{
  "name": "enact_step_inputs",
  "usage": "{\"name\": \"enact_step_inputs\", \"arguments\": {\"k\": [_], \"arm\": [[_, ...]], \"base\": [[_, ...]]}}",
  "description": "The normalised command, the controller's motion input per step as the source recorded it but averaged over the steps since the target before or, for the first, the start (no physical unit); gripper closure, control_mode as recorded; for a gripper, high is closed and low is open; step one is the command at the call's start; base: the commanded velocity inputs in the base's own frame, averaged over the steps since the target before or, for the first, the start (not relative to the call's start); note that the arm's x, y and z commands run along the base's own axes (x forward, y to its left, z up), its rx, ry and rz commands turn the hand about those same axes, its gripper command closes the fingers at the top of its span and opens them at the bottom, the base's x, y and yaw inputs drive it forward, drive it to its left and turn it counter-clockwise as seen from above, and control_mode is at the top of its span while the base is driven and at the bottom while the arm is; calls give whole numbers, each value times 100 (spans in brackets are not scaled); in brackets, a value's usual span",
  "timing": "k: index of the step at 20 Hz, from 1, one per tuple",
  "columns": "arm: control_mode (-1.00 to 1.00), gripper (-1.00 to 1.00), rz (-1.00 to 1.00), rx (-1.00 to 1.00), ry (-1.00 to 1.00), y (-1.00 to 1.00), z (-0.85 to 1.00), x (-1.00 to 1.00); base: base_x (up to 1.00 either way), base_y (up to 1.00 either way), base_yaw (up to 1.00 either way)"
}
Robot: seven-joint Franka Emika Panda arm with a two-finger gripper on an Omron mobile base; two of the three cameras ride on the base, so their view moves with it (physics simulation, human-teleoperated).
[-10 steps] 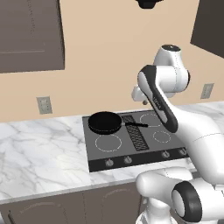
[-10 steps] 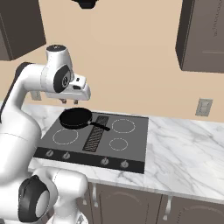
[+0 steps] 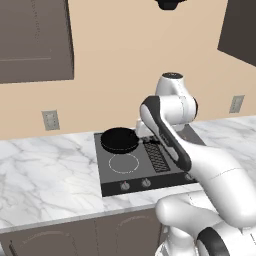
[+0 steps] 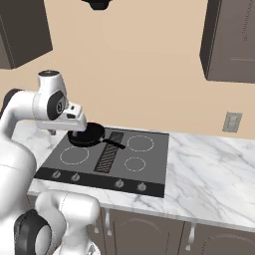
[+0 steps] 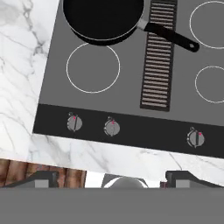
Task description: Turn on the rear left burner of the stove.
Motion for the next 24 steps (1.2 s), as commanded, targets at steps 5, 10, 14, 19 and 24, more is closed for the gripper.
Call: {"name": "enact_step_inputs", "arguments": {"k": [5, 10, 14, 19, 24], "arm": [[-100, -100, 0, 0, 19, 30, -98, -15], [-100, -100, -1, -1, -1, -3, -70, 7], [-100, -100, -1, 0, 0, -1, -45, 9], [-100, -100, -1, 0, 0, -6, -53, 17], [-100, -100, 0, 0, 1, -5, -40, 6]], "base": [[0, 0, 0], [0, 0, 0], [0, 0, 0], [0, 0, 0], [0, 0, 0]]}}
